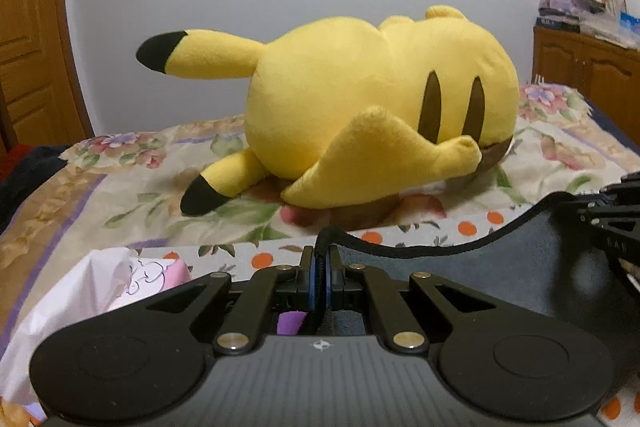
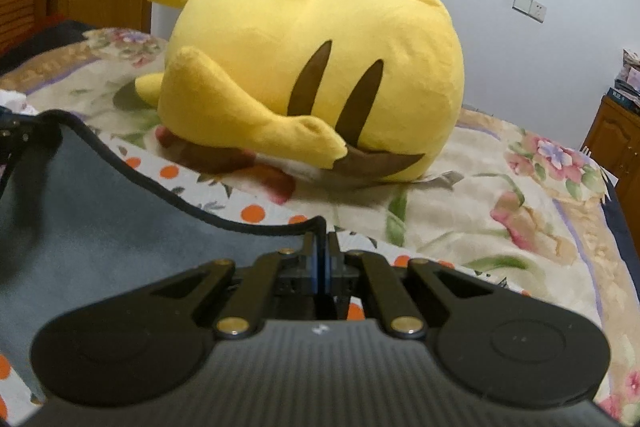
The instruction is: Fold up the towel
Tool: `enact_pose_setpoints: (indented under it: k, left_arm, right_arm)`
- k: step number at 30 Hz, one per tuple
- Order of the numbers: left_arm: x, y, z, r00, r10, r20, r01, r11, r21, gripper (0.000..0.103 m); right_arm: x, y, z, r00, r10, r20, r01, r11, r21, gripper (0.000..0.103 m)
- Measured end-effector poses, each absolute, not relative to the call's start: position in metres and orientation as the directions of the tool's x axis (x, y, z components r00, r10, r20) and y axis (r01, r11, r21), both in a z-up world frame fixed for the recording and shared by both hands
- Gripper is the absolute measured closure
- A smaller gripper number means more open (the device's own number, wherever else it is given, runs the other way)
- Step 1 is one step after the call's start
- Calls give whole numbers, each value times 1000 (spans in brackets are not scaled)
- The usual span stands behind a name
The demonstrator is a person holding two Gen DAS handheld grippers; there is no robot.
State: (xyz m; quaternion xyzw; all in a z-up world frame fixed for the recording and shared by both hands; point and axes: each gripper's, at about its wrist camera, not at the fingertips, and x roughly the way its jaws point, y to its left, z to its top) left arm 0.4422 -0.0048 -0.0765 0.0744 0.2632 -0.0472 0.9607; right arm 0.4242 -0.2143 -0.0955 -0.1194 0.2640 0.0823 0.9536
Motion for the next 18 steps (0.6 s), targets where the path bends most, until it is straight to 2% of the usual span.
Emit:
enact_pose_setpoints:
  k: [8, 9, 10, 12, 13, 14, 18]
  left_arm:
    - [447, -3, -88, 840, -42, -541, 133, 983, 130, 96]
    - [447, -4, -89, 838, -39, -544, 133, 982, 134, 94]
    - [447, -4, -89, 836, -37, -547, 132, 982, 135, 91]
    - [446, -4, -88, 836, -40, -547, 134, 982, 133, 71]
    - [444, -4, -87, 839, -43, -543, 135, 982, 131, 66]
    - [442, -4, -86, 841, -45, -539, 136, 982, 129, 57]
    - [432, -4, -82, 835, -61, -548, 143, 984, 108, 54]
  right_arm:
    - [425, -213, -101, 832, 89, -547, -211, 963, -165, 98]
    - [424, -212, -101, 832, 88, -548, -212, 963, -168, 98]
    - [423, -212, -101, 832, 84, -548, -209, 963, -170, 92]
    - [421, -212, -100, 835, 77, -545, -200, 965, -169, 76]
    - [419, -212, -100, 837, 78, -542, -199, 966, -168, 62]
    - [417, -212, -98, 840, 82, -537, -200, 966, -166, 54]
    - [409, -214, -93, 842, 105, -530, -206, 969, -136, 50]
